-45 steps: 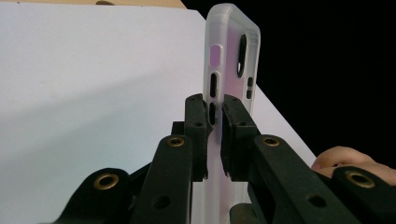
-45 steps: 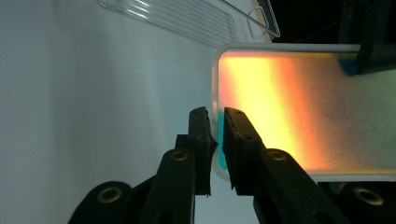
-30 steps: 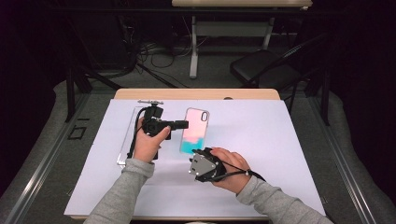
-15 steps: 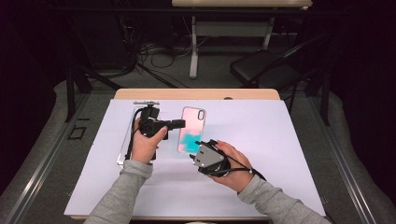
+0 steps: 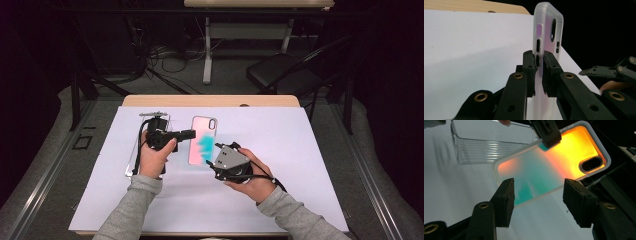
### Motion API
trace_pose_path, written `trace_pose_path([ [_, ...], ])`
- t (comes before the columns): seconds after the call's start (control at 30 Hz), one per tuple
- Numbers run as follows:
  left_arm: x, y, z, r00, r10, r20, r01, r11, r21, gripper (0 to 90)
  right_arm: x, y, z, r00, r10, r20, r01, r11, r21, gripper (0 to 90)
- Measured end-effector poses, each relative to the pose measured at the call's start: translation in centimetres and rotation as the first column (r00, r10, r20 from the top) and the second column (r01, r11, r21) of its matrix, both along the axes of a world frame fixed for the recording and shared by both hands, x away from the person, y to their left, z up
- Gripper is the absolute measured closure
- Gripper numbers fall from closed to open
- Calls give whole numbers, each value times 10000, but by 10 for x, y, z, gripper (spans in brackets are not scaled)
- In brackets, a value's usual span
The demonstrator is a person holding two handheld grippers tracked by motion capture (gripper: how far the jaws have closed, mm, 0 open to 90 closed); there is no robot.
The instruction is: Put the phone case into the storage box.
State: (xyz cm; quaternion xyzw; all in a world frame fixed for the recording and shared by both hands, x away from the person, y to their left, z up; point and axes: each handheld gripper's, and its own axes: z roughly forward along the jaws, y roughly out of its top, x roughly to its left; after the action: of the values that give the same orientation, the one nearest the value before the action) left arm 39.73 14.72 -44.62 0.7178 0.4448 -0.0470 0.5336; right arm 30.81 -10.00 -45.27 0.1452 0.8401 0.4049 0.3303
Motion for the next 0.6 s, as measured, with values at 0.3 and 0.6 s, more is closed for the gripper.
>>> trace_pose_path([
  [0.3, -3, 8, 3, 9994, 144, 300, -137, 9996, -239, 822, 10, -7, 4, 9957, -557, -736, 620, 9944, 861, 314],
  [0.6, -7, 11, 5, 9981, 267, 561, -246, 9990, -382, 822, 22, -13, 10, 9870, -813, -1388, 1074, 9754, 1925, 287],
])
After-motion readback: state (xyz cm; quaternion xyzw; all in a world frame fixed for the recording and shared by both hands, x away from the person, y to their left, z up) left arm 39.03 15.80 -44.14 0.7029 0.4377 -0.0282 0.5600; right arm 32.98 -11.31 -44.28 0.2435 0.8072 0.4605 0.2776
